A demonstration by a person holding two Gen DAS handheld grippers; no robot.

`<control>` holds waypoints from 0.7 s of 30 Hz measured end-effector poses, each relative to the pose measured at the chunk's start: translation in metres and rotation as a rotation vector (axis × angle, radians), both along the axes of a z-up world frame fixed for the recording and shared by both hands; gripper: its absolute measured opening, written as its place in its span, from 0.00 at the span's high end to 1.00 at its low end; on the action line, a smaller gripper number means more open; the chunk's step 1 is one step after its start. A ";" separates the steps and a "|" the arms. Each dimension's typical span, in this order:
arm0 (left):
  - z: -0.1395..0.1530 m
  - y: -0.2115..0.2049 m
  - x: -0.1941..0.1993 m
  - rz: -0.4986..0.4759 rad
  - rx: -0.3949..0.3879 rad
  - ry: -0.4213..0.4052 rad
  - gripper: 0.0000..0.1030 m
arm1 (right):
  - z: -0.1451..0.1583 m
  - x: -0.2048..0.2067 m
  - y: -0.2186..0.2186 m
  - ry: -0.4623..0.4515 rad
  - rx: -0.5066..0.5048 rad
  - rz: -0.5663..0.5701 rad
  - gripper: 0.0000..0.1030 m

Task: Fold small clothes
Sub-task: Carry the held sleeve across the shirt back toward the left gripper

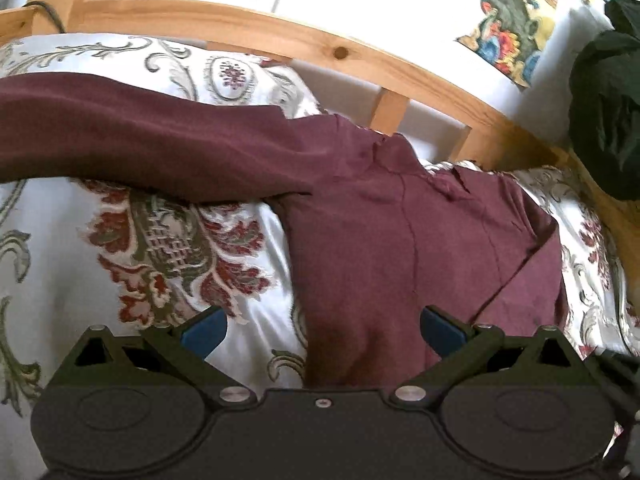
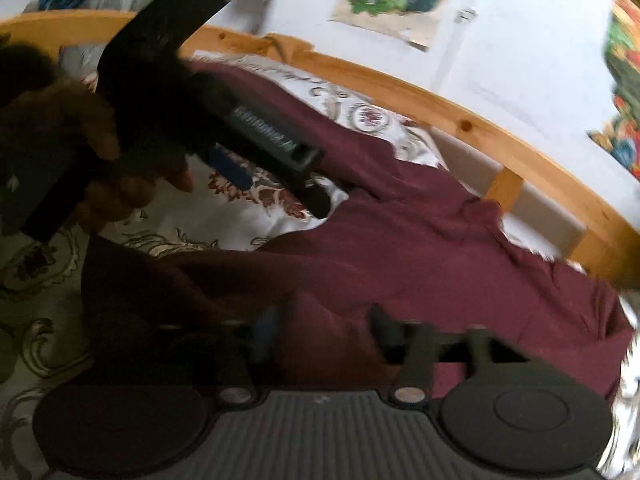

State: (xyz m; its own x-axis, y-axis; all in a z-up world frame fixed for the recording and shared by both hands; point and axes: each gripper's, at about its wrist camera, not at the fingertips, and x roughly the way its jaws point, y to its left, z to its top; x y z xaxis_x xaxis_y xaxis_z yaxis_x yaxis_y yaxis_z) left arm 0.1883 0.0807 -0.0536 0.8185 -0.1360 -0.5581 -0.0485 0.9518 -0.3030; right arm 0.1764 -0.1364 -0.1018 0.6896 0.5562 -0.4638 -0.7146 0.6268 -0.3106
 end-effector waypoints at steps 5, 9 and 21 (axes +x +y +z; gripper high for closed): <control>-0.002 -0.011 -0.003 -0.082 0.006 -0.068 0.01 | 0.013 0.013 -0.054 0.038 0.091 -0.200 0.17; 0.000 -0.021 -0.007 -0.157 -0.051 -0.119 0.01 | 0.028 0.051 -0.107 0.089 0.193 -0.416 0.17; -0.033 -0.065 -0.010 -0.319 0.170 -0.028 0.01 | 0.052 0.219 -0.218 0.378 0.546 -0.670 0.45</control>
